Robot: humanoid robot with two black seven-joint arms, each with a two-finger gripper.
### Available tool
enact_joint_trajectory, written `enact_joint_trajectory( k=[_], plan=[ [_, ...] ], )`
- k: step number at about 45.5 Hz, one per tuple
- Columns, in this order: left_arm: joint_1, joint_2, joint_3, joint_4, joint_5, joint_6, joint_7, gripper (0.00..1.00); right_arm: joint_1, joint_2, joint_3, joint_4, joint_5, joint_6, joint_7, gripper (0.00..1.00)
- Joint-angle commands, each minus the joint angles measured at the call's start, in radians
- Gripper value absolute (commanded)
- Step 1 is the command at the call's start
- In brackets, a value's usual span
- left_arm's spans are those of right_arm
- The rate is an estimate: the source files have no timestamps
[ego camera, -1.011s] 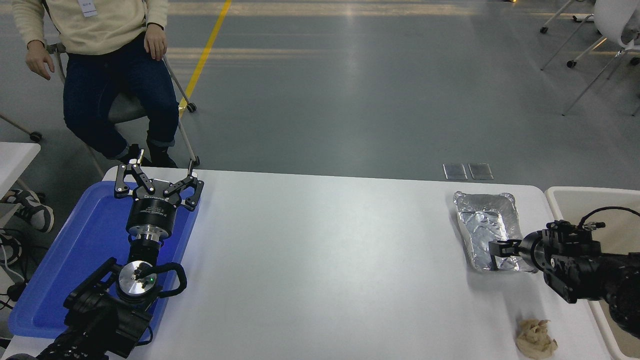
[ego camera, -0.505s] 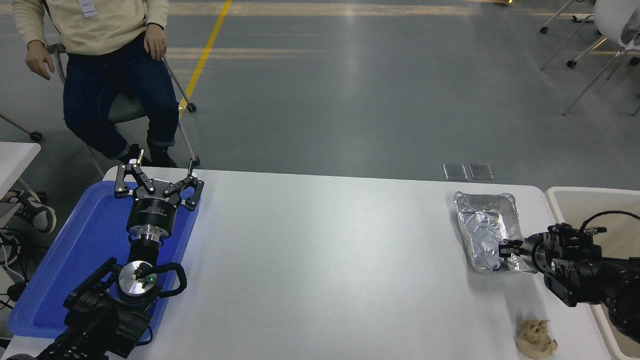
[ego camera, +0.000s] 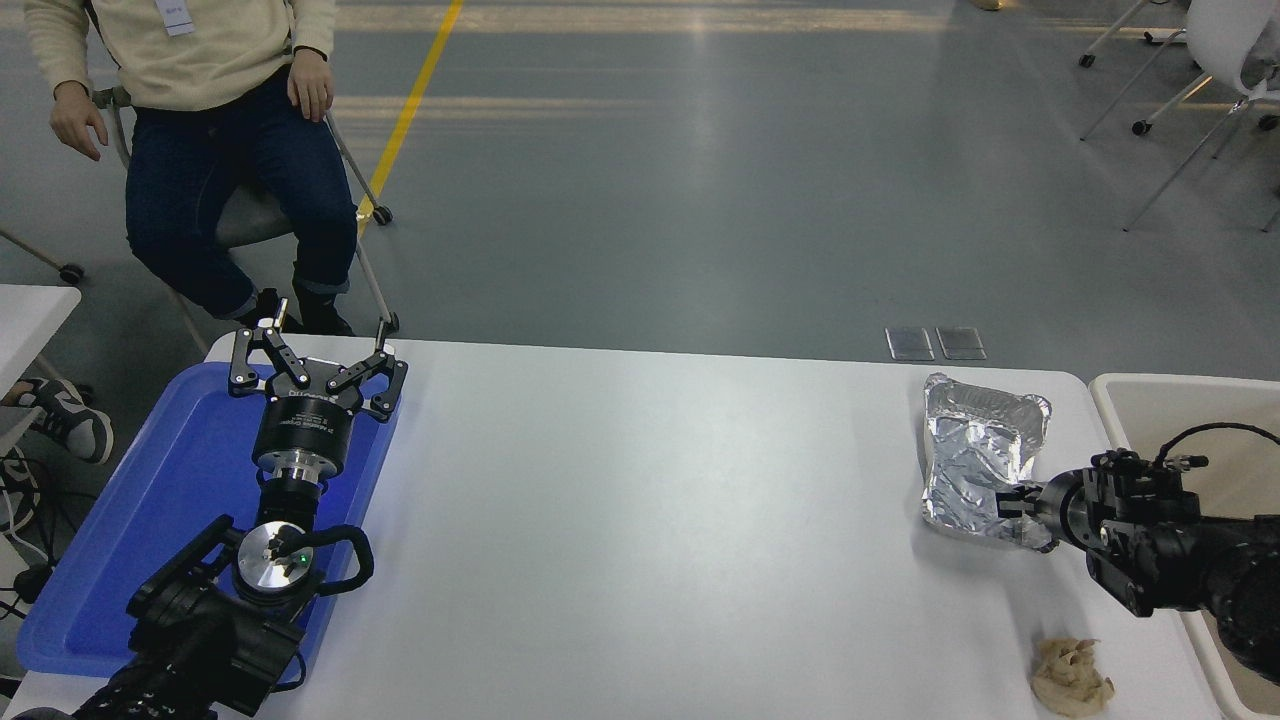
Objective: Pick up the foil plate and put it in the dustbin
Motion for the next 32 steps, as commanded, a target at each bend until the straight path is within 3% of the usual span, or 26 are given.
enact_joint_trajectory(
  k=[1, 19, 32],
  plan=[
    [0.0, 0.0, 0.0, 0.0, 0.0, 0.001, 0.0, 1.0, 0.084, -0.024, 0.001, 0.071, -0.001, 0.001, 0.001, 0.0],
    [0.0, 0.0, 0.0, 0.0, 0.001, 0.0, 0.0, 1.0, 0.409, -0.187, -0.011, 0.429, -0.015, 0.104, -0.007, 0.0],
    [0.0, 0.0, 0.0, 0.0, 0.001, 0.0, 0.0, 1.0, 0.692, -0.293, -0.015, 0.703, -0.112, 0.245, -0.039, 0.0]
  ],
)
